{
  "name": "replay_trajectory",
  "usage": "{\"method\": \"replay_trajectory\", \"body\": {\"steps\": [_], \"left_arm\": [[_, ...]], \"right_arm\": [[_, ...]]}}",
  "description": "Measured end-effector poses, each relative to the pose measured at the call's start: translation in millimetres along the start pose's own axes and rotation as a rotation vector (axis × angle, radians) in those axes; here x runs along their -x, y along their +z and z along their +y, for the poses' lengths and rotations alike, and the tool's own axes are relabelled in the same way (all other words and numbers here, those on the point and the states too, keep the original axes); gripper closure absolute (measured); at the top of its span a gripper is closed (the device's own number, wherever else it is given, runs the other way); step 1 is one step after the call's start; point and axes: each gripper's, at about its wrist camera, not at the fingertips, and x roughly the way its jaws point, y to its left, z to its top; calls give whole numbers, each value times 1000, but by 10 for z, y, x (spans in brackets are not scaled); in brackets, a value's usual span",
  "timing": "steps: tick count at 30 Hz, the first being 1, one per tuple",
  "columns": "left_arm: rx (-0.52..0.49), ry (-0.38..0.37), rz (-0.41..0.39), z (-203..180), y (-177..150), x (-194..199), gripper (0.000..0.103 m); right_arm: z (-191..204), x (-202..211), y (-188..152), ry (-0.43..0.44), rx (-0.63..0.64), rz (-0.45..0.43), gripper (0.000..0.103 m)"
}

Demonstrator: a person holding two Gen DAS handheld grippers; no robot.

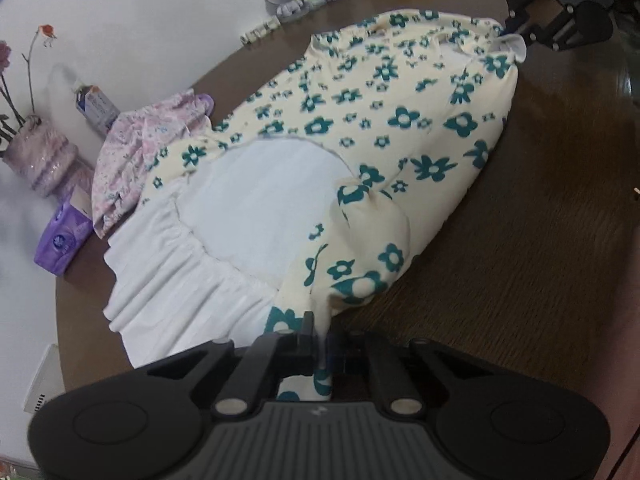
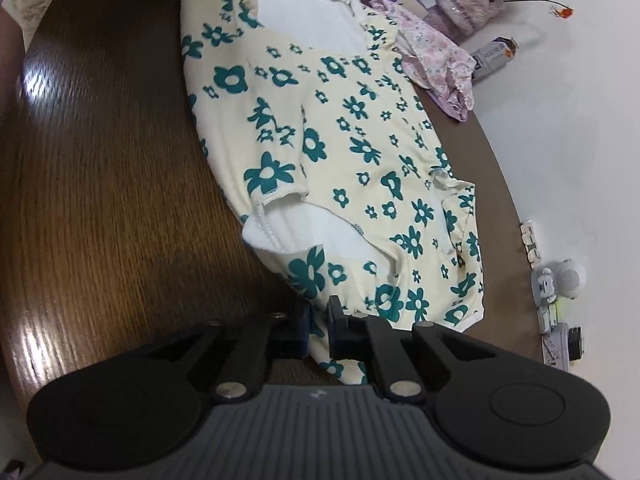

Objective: Fold clothes
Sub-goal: 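Roll both grippers and close them on the shirt's long edges, then lift the pinched edges with both grippers and fold the shirt lengthwise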

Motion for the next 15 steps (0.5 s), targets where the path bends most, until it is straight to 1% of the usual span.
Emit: {"method": "replay_trajectory", "body": {"steps": [5,9,13,15], "left_arm": [[22,-35,-19,72,-17,129,100],[13,-88,-3,172,4,215,100],[-10,-136,12,405,135,265,100],[5,-144,12,609,272,177,100]], "right_arm": [[-83,81,-11,34,-39,-3,96],[-176,191,16,114,-41,2,96],[-472,290,45,220,-70,-8,96],[-713,281,36,254,-98,-22,96]]}}
